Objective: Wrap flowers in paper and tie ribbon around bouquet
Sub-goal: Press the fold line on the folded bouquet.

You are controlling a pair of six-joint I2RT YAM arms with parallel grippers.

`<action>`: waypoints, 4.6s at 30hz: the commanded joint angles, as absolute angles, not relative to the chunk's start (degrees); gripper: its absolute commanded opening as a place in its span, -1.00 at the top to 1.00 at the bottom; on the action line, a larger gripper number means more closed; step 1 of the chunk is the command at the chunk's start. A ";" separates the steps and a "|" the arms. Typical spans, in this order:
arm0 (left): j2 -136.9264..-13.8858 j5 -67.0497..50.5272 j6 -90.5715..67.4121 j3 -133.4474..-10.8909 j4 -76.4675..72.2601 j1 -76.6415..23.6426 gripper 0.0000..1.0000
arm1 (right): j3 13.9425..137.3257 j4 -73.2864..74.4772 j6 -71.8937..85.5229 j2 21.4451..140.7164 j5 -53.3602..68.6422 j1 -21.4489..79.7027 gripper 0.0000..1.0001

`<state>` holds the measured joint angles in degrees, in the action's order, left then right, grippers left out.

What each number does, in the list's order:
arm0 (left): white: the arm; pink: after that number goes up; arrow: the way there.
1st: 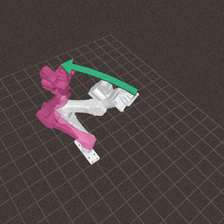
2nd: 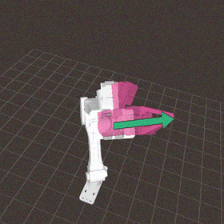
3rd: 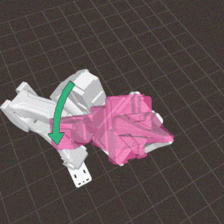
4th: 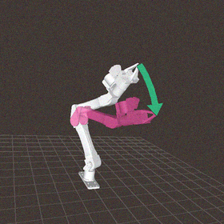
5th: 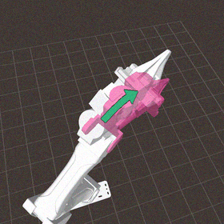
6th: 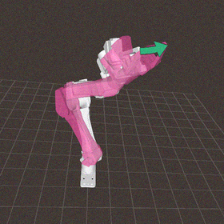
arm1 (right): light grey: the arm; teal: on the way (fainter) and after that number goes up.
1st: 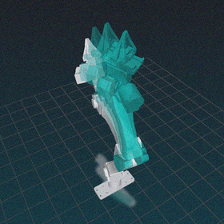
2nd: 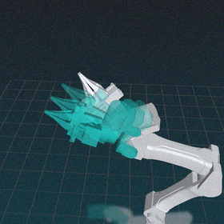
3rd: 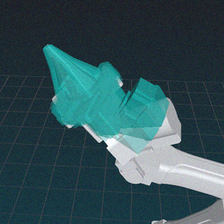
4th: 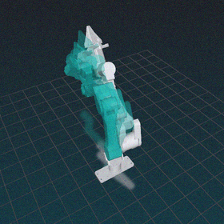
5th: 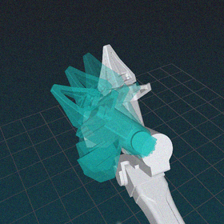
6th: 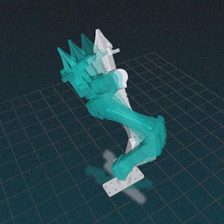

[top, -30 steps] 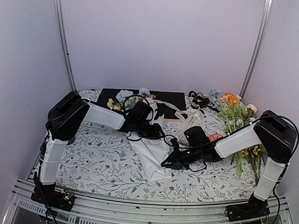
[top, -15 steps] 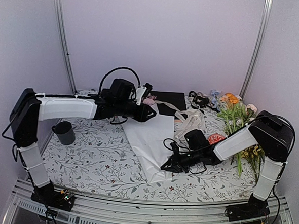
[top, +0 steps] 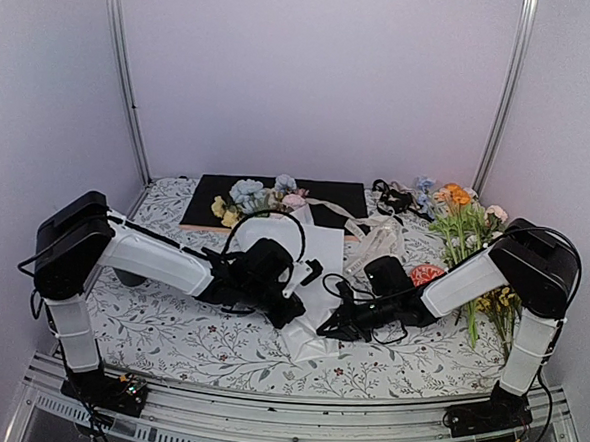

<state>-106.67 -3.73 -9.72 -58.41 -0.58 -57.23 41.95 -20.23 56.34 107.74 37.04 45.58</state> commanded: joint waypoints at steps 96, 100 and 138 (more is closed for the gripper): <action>-103.62 -20.64 8.91 -65.99 14.35 -78.51 0.25 | 74.56 4.58 33.12 128.89 33.96 38.85 0.56; -98.08 -20.09 7.12 -61.89 9.37 -75.05 0.34 | 74.54 4.57 33.48 128.60 33.60 38.85 0.55; -118.67 -6.38 4.32 -65.13 9.48 -70.42 0.13 | 55.69 17.66 30.04 98.22 34.00 37.14 -0.26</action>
